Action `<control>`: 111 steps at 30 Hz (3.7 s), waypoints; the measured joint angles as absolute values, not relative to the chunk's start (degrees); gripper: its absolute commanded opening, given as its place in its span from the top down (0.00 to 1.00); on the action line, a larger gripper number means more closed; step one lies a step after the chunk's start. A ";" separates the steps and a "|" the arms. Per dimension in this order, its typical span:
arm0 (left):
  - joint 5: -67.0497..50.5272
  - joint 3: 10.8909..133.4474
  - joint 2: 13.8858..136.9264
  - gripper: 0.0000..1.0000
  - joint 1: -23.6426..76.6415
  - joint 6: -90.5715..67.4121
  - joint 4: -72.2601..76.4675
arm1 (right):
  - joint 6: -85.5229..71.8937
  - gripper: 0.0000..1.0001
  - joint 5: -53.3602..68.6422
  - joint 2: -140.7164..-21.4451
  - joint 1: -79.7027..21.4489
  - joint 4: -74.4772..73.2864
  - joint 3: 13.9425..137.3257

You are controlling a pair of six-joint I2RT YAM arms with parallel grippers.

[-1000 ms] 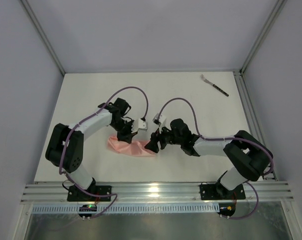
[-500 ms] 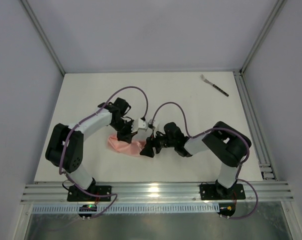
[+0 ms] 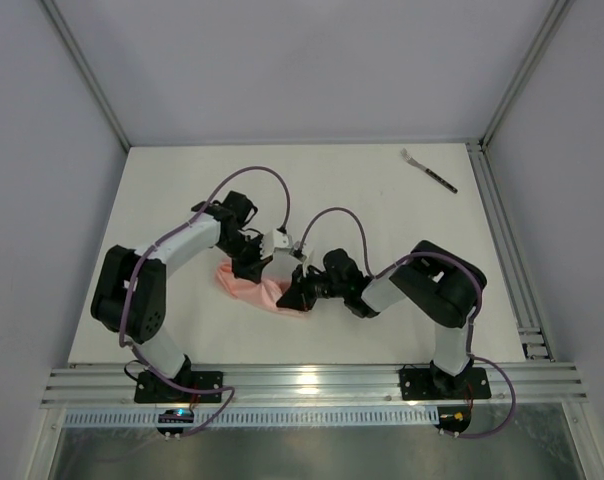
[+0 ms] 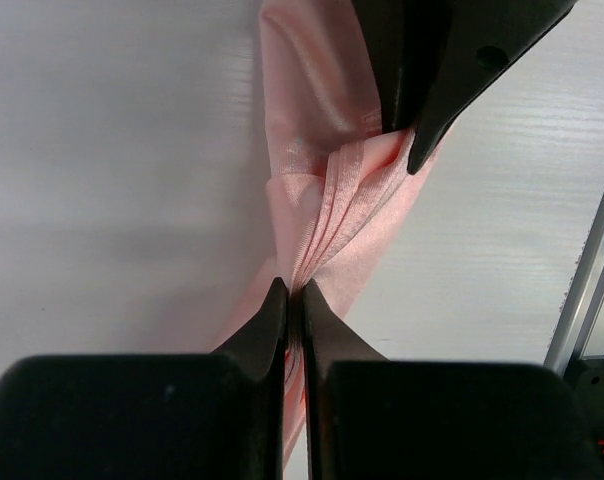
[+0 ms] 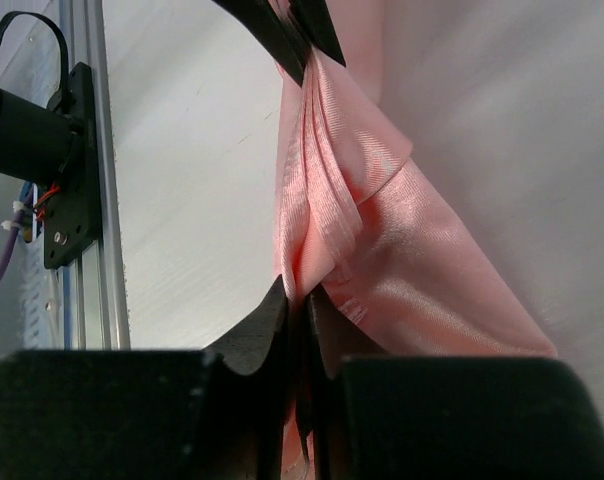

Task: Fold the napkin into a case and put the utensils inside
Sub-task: Smooth out the smaller rectangle-folded napkin at the center of the board.

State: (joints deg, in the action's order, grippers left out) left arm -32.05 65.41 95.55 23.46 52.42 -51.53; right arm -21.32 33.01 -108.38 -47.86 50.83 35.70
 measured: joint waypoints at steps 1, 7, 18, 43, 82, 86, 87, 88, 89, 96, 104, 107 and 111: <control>-32.18 65.58 95.74 1.00 23.31 52.16 -51.46 | -21.56 0.96 32.86 -108.38 -47.86 51.05 35.66; -32.56 65.67 95.90 1.00 23.16 51.13 -51.42 | -22.50 0.65 32.34 -106.52 -47.88 50.00 35.18; -32.60 65.67 95.90 1.00 22.94 50.96 -51.18 | -26.74 0.53 32.10 -101.43 -46.52 50.57 30.85; -33.26 66.00 96.07 1.00 21.85 49.25 -51.42 | -31.77 0.33 35.11 -110.28 -45.17 57.25 32.53; -34.11 66.19 96.16 1.00 21.61 53.89 -54.08 | -16.34 0.40 29.67 -98.56 -45.17 34.00 34.17; -34.13 66.19 96.27 1.00 21.61 53.63 -54.06 | -16.64 0.67 29.78 -99.72 -45.17 35.66 34.24; -34.11 66.22 96.40 1.00 21.61 53.36 -54.06 | -16.60 0.74 29.78 -100.09 -45.17 35.86 34.24; -34.11 66.22 96.64 1.00 21.61 53.08 -54.02 | -17.02 0.81 29.85 -100.53 -45.15 36.03 34.28; -34.13 66.32 96.97 1.00 21.61 52.80 -54.02 | -17.45 0.90 29.91 -101.03 -45.15 36.29 34.33; -33.15 66.46 99.13 1.00 21.19 49.80 -51.92 | -22.39 0.96 32.71 -104.44 -43.64 39.46 34.81; -30.96 67.99 103.79 1.00 20.97 45.41 -49.17 | -29.43 0.86 35.94 -106.94 -41.34 41.47 35.62; -29.95 68.73 105.93 1.00 20.97 44.75 -48.27 | -30.76 0.58 35.92 -106.94 -41.10 39.51 36.75; -29.34 69.06 106.65 1.00 20.80 44.12 -47.81 | -30.02 0.38 35.77 -104.86 -41.12 36.38 38.06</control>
